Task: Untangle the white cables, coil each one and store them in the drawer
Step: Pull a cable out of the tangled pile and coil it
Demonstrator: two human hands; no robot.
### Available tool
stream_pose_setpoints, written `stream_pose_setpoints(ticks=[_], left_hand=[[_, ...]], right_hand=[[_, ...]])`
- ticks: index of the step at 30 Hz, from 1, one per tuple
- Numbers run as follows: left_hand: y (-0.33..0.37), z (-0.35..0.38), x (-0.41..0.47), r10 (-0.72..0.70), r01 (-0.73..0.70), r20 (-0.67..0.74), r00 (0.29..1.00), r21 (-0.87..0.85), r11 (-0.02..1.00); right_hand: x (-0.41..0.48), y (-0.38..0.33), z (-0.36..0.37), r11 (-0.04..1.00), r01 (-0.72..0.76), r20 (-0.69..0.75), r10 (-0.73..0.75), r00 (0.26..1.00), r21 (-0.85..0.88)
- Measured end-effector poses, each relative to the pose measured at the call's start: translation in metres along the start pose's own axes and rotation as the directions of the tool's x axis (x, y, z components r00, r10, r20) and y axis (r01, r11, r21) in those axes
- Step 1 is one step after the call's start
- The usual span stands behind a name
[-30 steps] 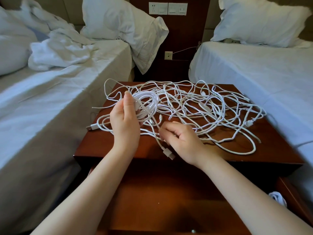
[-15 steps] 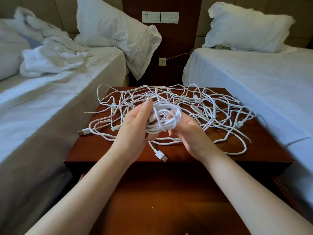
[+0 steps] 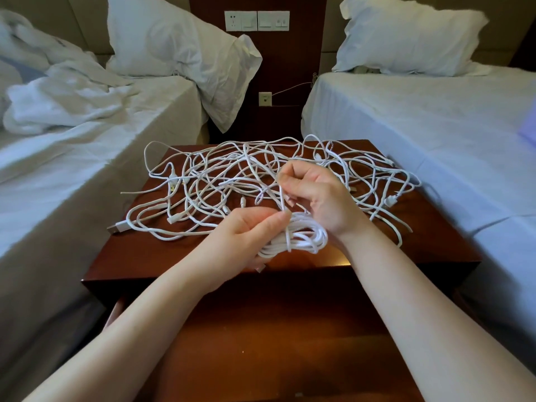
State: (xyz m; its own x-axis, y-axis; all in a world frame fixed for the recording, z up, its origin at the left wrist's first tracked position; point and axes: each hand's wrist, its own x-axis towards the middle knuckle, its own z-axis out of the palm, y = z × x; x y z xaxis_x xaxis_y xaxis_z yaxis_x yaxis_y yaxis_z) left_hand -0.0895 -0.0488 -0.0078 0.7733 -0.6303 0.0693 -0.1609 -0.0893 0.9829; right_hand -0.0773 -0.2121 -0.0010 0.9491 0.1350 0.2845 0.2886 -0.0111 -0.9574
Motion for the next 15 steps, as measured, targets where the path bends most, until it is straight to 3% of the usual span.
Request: stream_pose_setpoints(ticks=[5, 10, 15], left_hand=[[-0.005, -0.006, 0.0, -0.052, 0.05, 0.031, 0.998, 0.065, 0.997], [-0.018, 0.007, 0.007, 0.06, -0.039, -0.214, 0.975, 0.103, 0.994], [-0.024, 0.011, 0.012, 0.046, -0.057, -0.432, 0.901, -0.013, 0.998]], right_hand=[[-0.003, -0.005, 0.001, 0.99, 0.022, -0.033, -0.027, 0.999, -0.141], [-0.008, -0.01, 0.001, 0.972, 0.056, -0.133, -0.088, 0.987, -0.228], [-0.025, -0.005, 0.013, 0.872, 0.19, -0.081, -0.252, 0.964, -0.452]])
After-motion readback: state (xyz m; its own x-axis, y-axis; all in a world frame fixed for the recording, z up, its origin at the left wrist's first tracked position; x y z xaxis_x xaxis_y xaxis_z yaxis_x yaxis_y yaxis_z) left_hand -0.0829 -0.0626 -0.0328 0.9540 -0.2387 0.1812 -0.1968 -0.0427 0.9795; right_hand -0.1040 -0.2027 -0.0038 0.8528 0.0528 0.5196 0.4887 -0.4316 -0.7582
